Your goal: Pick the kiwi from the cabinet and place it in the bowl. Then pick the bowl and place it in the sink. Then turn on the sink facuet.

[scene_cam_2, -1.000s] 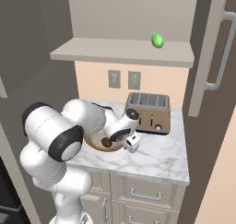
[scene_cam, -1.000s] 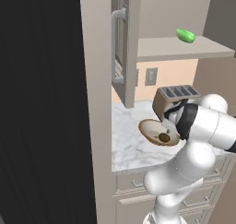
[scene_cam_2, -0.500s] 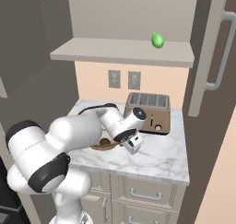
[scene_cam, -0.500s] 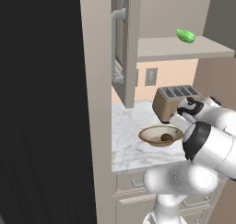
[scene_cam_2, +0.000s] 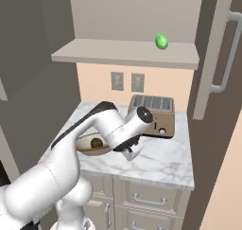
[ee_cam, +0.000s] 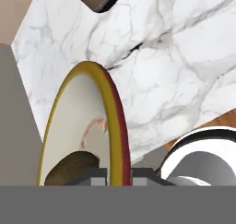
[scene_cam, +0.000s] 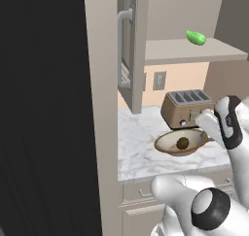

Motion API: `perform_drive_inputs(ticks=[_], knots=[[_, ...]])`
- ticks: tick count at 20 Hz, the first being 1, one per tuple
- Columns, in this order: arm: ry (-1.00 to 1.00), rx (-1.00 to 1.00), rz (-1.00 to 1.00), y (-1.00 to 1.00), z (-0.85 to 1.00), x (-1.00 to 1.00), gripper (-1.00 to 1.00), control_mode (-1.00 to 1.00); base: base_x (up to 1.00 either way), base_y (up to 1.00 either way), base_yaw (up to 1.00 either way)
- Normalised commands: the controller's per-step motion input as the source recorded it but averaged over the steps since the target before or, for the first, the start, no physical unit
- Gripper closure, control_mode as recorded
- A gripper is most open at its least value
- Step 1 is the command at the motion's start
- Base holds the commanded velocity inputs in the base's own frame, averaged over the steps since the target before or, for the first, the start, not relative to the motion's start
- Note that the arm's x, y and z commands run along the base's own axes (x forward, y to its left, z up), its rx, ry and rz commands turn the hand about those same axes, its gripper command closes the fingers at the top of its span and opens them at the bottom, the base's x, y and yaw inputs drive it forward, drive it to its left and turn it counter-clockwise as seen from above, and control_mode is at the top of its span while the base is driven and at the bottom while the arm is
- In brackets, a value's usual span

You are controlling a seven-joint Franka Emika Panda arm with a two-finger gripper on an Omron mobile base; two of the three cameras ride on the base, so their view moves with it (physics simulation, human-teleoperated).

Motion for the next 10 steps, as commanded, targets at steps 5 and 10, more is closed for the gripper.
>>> perform_drive_inputs(ticks=[5, 10], knots=[[-0.29, 0.08, 0.0, 0.0, 0.97, -0.71, 1.0, -1.0, 0.0, 0.0, 0.0], [-0.3, 0.03, 0.0, 0.0, 0.77, -0.48, 1.0, -1.0, 0.0, 0.0, 0.0]])
